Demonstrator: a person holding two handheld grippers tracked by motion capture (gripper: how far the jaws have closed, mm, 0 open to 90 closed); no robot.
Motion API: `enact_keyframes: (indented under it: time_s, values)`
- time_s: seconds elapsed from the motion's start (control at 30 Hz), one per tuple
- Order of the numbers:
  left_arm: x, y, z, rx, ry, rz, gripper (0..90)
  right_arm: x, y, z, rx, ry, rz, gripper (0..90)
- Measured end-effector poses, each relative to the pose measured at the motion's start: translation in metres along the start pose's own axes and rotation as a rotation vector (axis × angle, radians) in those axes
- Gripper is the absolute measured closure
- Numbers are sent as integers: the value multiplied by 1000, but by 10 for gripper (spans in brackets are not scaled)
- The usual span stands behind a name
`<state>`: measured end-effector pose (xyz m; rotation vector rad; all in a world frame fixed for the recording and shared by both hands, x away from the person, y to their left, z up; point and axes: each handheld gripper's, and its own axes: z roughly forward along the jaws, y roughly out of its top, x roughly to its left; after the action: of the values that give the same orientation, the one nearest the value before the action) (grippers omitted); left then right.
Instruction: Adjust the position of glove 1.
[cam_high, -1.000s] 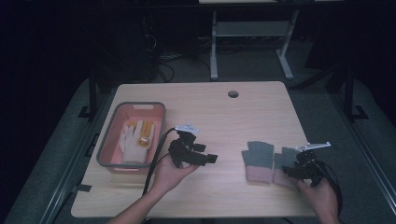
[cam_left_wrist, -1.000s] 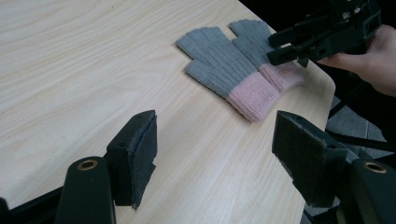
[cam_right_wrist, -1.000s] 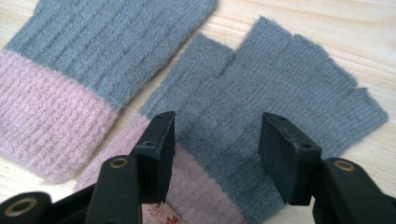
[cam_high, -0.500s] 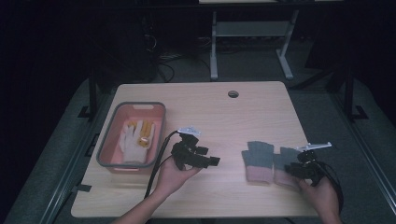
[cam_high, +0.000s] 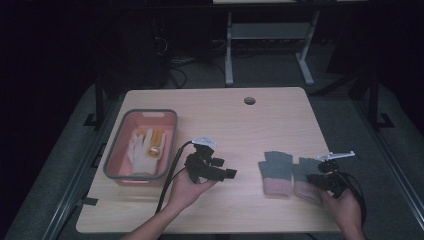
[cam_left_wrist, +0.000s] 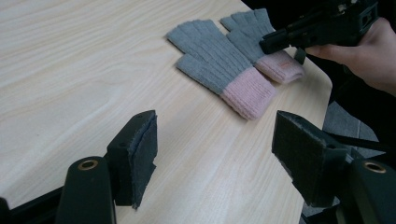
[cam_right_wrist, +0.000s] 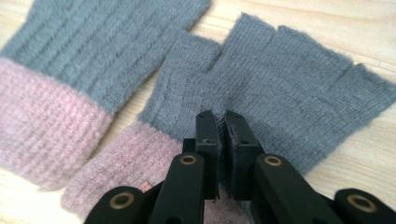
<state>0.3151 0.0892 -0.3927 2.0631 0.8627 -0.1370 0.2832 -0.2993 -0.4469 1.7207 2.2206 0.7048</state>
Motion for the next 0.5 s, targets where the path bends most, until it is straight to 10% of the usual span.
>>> enact_keyframes:
  time_s: [0.5]
  values:
    - [1, 0, -5, -7, 5, 2, 309, 21, 24, -24, -40, 32, -16, 856]
